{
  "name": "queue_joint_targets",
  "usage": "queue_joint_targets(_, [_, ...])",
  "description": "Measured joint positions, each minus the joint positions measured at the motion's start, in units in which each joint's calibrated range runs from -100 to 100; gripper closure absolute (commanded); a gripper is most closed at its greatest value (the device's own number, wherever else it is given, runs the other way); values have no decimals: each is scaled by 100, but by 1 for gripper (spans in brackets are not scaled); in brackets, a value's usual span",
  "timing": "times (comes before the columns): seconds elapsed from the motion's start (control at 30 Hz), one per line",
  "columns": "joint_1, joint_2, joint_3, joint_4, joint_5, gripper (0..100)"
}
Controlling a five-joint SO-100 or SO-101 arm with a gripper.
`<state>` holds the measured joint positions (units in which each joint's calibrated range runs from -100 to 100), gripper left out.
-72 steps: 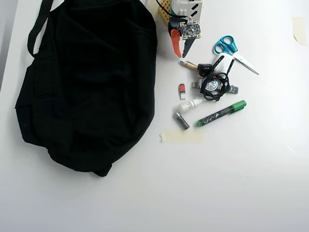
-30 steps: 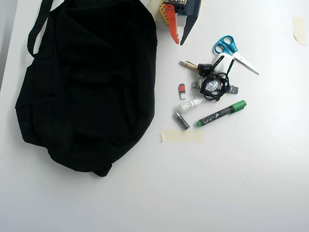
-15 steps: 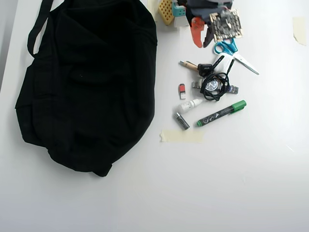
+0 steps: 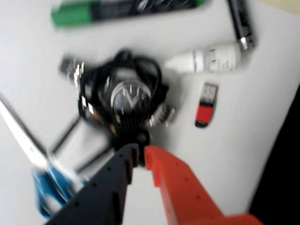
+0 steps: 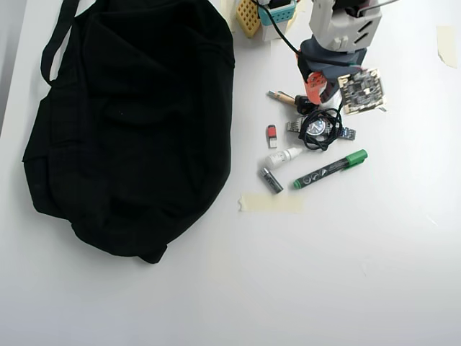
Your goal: Put the whiteboard marker into the black bag
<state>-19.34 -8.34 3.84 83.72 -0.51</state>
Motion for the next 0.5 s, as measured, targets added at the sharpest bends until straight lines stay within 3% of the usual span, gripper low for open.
queue_joint_targets(0.5, [15, 651, -154, -1023, -2994, 98])
